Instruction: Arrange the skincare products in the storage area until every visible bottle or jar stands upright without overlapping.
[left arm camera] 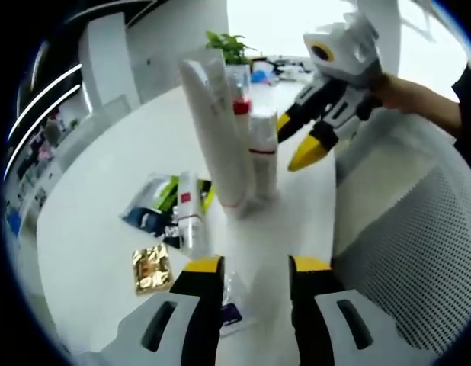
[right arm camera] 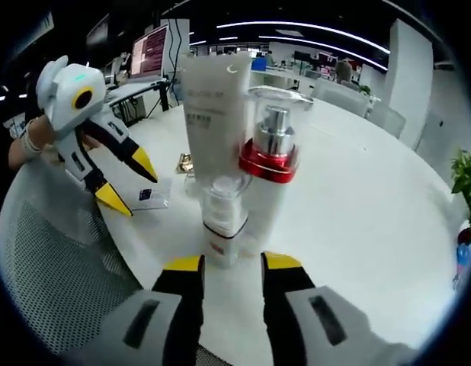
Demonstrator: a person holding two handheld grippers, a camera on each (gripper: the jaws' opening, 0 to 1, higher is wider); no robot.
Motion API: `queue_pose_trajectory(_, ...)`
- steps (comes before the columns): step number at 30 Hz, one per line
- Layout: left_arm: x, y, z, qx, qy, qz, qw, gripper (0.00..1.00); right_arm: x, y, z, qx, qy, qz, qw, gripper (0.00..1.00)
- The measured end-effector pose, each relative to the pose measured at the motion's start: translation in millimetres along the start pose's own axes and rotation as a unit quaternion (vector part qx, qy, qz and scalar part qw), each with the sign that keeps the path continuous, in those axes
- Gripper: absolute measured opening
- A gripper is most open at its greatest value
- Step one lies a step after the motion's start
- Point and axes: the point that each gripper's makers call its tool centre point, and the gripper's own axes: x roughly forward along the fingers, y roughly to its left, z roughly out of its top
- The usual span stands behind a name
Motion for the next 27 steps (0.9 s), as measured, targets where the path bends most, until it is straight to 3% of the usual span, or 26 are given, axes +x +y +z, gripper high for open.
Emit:
queue_pose_trajectory(10, -12, 31.1, 11.3, -0.044, -0.043, 0.062, 0.9961, 0.47, 0, -2, 7.0, 0.004, -0.021, -0.009, 0.9997, 0.56)
queue_pose_trajectory(15, -15, 35.6, 13.2, -0.033, -0.049, 0.073, 0.9955, 0.55, 0, -5, 9.5, 0.01, -0.029, -0.015, 0.9994, 0.66)
queue_pose_trajectory(18, -15, 36.1, 12.9, -0.056, -0.054, 0.065, 0.9949, 0.6, -1, -7, 13.4, 0.013, -0.038, -0.019, 0.999, 0.7)
queue_pose_trajectory(27, -16, 42.6, 14.6, -0.069, -0.065, 0.075, 0.9927, 0.73, -1, -10, 21.3, 0.016, -0.053, -0.025, 0.9981, 0.85)
